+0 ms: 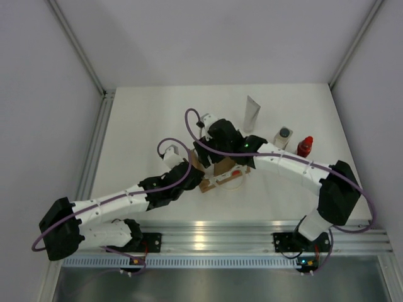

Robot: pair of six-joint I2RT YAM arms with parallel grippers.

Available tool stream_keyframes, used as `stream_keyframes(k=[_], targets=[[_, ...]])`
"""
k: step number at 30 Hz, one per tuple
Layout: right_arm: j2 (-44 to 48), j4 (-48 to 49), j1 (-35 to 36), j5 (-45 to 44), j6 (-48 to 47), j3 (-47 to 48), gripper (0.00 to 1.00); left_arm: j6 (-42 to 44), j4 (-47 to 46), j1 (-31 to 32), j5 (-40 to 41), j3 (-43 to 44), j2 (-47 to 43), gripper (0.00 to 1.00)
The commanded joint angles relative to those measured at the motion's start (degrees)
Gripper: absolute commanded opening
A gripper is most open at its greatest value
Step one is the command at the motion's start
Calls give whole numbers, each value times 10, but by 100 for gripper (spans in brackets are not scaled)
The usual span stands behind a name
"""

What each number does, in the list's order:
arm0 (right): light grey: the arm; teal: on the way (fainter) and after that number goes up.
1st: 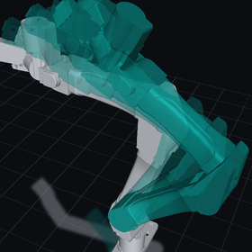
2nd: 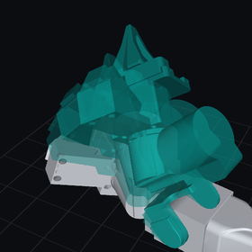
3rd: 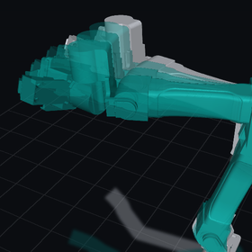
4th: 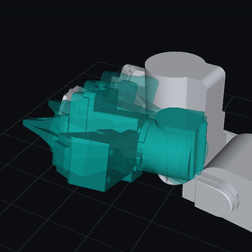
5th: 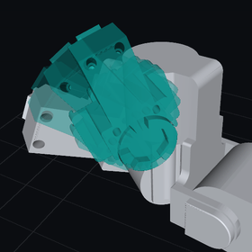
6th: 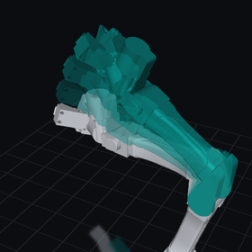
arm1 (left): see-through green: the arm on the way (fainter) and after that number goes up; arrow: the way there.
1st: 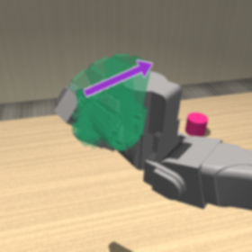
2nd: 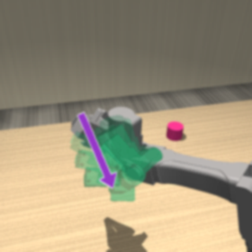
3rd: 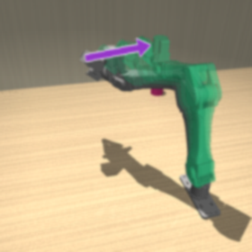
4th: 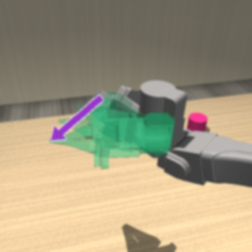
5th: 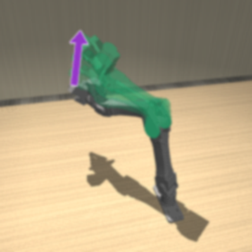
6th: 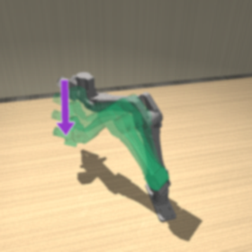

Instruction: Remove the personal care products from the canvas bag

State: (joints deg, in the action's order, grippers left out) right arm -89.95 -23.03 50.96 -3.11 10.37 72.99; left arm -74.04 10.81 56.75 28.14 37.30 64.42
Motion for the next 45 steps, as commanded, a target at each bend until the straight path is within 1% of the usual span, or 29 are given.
stream_keyframes(k=[1,4,7,17,19,22,23,24,25,26,31,39,45], targets=[[-26,20,13,-36,-11,31,70,-2,14,-2,16,5,14,0],[-42,26,17,-43,-13,30,68,-2,14,-1,16,5,14,0],[-58,57,17,-42,-14,23,66,-2,14,-1,16,5,14,0],[-109,104,15,-36,-8,14,65,2,14,-2,15,4,10,0],[-116,112,14,-37,-8,12,62,4,14,-1,15,3,9,0],[-118,120,14,-42,-7,8,48,4,15,-1,14,2,6,0],[-117,123,15,-44,-8,8,34,4,14,-2,15,1,4,0],[-110,125,15,-46,-10,6,27,4,14,-2,15,1,4,0],[-105,128,15,-52,-12,5,15,4,14,-1,15,1,5,0],[-100,130,15,-60,-11,4,0,4,15,-1,14,1,4,0],[-51,141,14,-100,-12,-5,0,5,14,-2,14,0,4,0],[27,143,13,-116,-17,-1,0,-1,14,-2,19,-8,-6,0],[71,100,7,-128,-19,22,0,-1,15,-1,21,-8,-10,0]])
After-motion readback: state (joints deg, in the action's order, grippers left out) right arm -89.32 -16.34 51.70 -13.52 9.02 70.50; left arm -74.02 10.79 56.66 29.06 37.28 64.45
